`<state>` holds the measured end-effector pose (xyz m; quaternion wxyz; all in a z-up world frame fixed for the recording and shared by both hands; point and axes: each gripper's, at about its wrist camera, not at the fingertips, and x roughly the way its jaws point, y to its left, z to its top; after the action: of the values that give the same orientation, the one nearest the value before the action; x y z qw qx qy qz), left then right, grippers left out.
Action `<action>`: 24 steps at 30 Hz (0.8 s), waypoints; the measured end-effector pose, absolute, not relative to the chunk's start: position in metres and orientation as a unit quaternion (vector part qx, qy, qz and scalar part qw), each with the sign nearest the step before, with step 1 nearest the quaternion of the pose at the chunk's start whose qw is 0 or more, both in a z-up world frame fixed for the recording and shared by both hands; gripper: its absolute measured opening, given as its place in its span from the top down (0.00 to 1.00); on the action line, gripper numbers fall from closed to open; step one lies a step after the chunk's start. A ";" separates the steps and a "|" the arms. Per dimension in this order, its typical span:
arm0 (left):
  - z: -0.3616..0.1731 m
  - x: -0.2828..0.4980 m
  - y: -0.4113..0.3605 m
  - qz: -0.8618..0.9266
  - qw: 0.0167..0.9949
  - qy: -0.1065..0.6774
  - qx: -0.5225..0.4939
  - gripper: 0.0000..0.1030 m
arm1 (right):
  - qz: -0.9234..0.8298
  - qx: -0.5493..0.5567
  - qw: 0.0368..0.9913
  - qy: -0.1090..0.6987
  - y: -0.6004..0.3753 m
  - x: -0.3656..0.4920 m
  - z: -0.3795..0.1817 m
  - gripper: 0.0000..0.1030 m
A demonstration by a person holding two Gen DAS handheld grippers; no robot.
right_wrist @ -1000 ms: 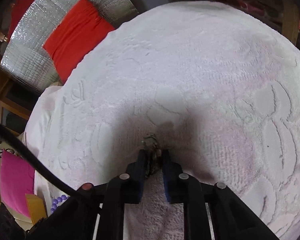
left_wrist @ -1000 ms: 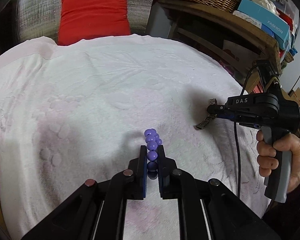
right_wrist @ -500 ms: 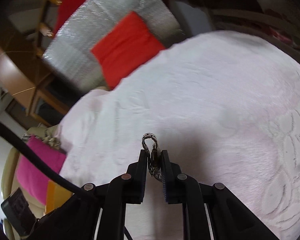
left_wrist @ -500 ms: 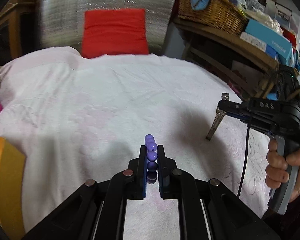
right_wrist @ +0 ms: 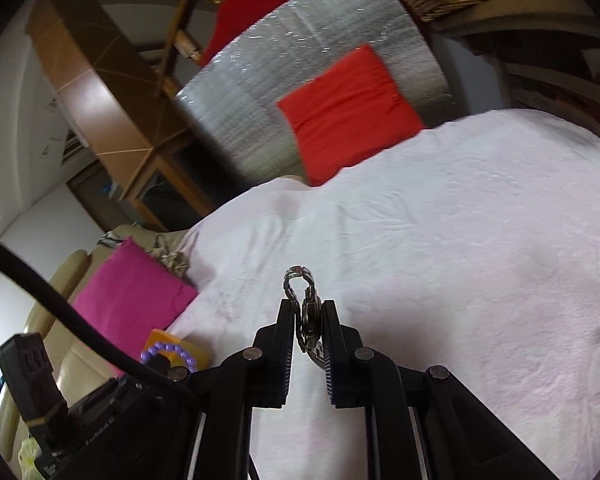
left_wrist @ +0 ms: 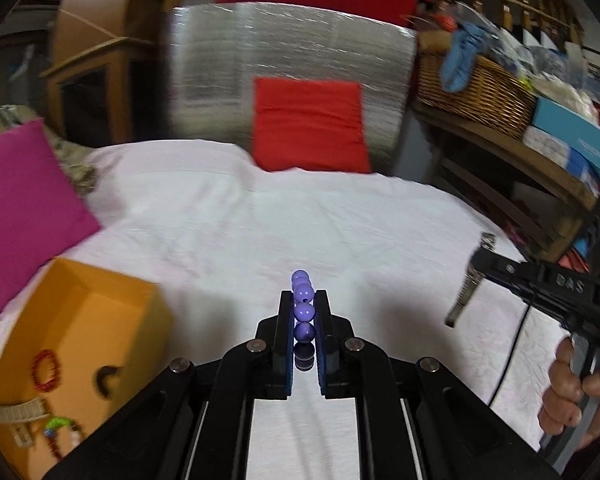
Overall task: Organize jewelry
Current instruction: 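Lift and carry the watch and purple bracelet with both grippers over the orange box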
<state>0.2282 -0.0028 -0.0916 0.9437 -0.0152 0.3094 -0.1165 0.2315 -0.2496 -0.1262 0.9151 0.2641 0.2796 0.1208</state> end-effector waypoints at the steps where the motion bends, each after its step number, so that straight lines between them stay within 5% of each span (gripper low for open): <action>1: -0.090 0.226 0.003 -0.105 0.946 0.306 -0.019 0.91 | 0.125 0.262 0.915 0.279 -0.245 0.229 -0.125 0.86; 24: -0.086 0.225 0.125 0.053 0.962 0.265 -0.029 0.91 | 0.251 0.184 0.909 0.277 -0.088 0.231 -0.099 0.86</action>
<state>0.2249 0.1248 -0.0860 0.9624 -0.0292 0.2647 0.0534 0.2313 -0.0881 -0.0989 0.9091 0.1842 0.2770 0.2509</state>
